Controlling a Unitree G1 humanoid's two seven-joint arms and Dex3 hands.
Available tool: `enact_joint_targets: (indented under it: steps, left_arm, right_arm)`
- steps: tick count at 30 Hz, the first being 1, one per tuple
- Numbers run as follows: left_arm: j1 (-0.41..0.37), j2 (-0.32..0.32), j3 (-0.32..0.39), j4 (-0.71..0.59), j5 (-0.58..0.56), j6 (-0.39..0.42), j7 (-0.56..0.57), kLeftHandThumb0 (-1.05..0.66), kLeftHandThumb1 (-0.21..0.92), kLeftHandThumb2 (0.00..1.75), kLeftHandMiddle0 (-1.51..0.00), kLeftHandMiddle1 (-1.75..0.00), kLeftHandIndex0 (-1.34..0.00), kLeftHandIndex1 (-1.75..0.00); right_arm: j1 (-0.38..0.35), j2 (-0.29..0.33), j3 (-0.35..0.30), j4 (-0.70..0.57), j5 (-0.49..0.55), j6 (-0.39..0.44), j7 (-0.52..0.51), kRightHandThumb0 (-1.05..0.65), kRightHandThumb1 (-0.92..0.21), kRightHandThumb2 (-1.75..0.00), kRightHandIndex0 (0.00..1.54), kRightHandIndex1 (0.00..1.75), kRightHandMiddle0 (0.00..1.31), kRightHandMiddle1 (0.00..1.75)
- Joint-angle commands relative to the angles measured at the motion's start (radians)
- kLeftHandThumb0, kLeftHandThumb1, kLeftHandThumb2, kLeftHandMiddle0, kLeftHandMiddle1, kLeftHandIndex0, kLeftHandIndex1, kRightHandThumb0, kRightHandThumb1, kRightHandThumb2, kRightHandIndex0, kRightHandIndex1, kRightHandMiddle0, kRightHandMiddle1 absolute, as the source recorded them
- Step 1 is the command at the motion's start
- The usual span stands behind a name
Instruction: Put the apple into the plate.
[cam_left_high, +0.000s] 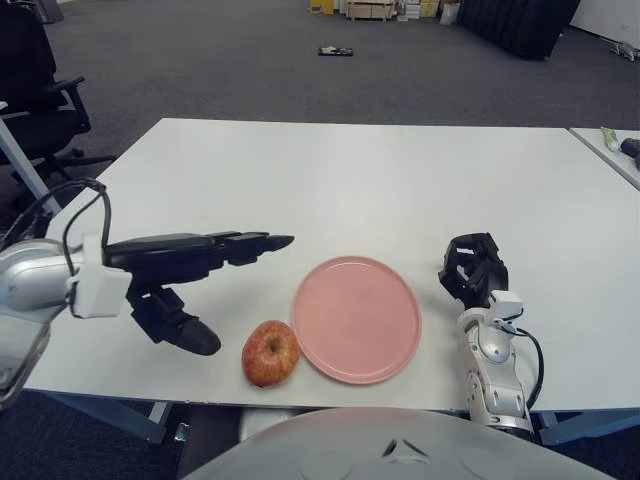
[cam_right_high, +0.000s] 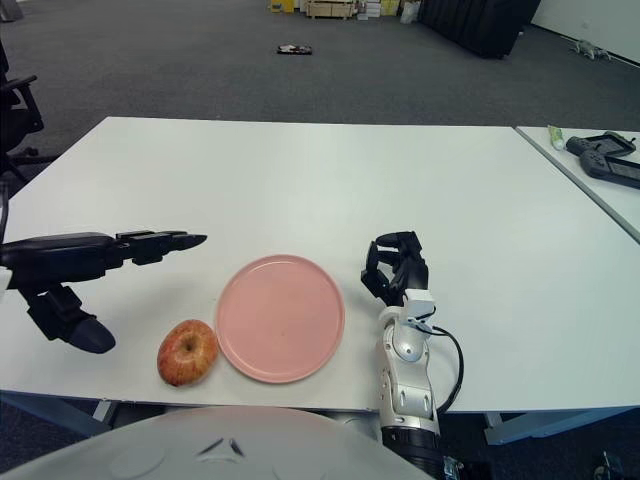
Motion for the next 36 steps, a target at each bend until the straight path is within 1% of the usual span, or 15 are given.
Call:
enact_joint_targets:
  steps: [1,3,5,7,9,11,17,21,25,29,36]
  left_arm:
    - [-0.031,0.014,-0.041,-0.013,0.048,-0.021,0.0,-1.0,0.84,0.36,0.0,0.0,0.0,0.0]
    - [-0.028,0.004,-0.068,-0.018,0.077,-0.033,0.009,-0.98,0.84,0.36,0.0,0.0,0.0,0.0]
    - [-0.008,-0.011,-0.093,-0.005,0.115,-0.068,0.017,-0.96,0.83,0.36,0.0,0.0,0.0,0.0]
    - [0.008,-0.039,-0.15,0.034,0.18,-0.13,0.038,-0.95,0.83,0.36,0.0,0.0,0.0,0.0]
    - [0.009,-0.058,-0.188,0.06,0.217,-0.17,0.055,-0.93,0.8,0.39,0.0,0.0,0.0,0.0]
    - [0.011,-0.071,-0.206,0.078,0.236,-0.196,0.068,-0.9,0.76,0.46,0.0,0.0,0.0,0.0]
    - [0.021,-0.093,-0.214,0.099,0.252,-0.235,0.088,-0.84,0.62,0.62,0.0,0.0,0.0,0.0]
    - [0.033,-0.11,-0.218,0.11,0.263,-0.265,0.11,-0.81,0.56,0.69,0.0,0.0,0.0,-0.01]
    - [0.042,-0.124,-0.225,0.124,0.274,-0.302,0.132,-0.81,0.53,0.71,0.0,0.0,-0.01,-0.02]
    - [0.045,-0.142,-0.244,0.15,0.294,-0.344,0.152,-0.8,0.5,0.75,0.0,0.0,0.0,-0.08]
    - [0.05,-0.155,-0.266,0.166,0.335,-0.397,0.183,-0.81,0.48,0.76,0.0,0.0,0.0,-0.06]
  right_arm:
    - [-0.018,0.007,-0.001,0.002,-0.007,-0.009,-0.003,-0.39,-0.63,-0.93,0.62,1.75,0.37,1.75]
    - [-0.018,0.007,-0.001,0.002,-0.006,-0.012,-0.003,-0.39,-0.63,-0.93,0.63,1.75,0.38,1.75]
    - [-0.018,0.007,0.0,0.003,-0.007,-0.014,-0.003,-0.39,-0.63,-0.93,0.63,1.75,0.38,1.75]
    - [-0.017,0.005,0.0,0.003,-0.01,-0.015,-0.003,-0.39,-0.63,-0.93,0.63,1.75,0.38,1.75]
    - [-0.017,0.002,-0.001,0.003,-0.012,-0.014,-0.002,-0.4,-0.62,-0.94,0.64,1.75,0.38,1.75]
    - [-0.015,0.001,-0.001,0.001,-0.011,-0.013,0.0,-0.4,-0.61,-0.95,0.64,1.75,0.39,1.75]
    - [-0.011,0.002,-0.001,-0.001,-0.015,-0.016,-0.001,-0.4,-0.61,-0.95,0.64,1.75,0.39,1.75]
    - [-0.006,-0.001,0.001,-0.006,-0.023,-0.02,-0.001,-0.4,-0.61,-0.95,0.65,1.75,0.39,1.75]
    - [-0.001,-0.001,0.0,-0.011,-0.02,-0.02,0.005,-0.4,-0.61,-0.95,0.66,1.75,0.39,1.75]
    - [0.004,0.002,-0.001,-0.014,-0.019,-0.024,0.006,-0.4,-0.61,-0.95,0.67,1.75,0.38,1.75]
    - [0.009,0.004,0.0,-0.023,-0.017,-0.018,0.008,-0.4,-0.61,-0.95,0.66,1.75,0.39,1.75]
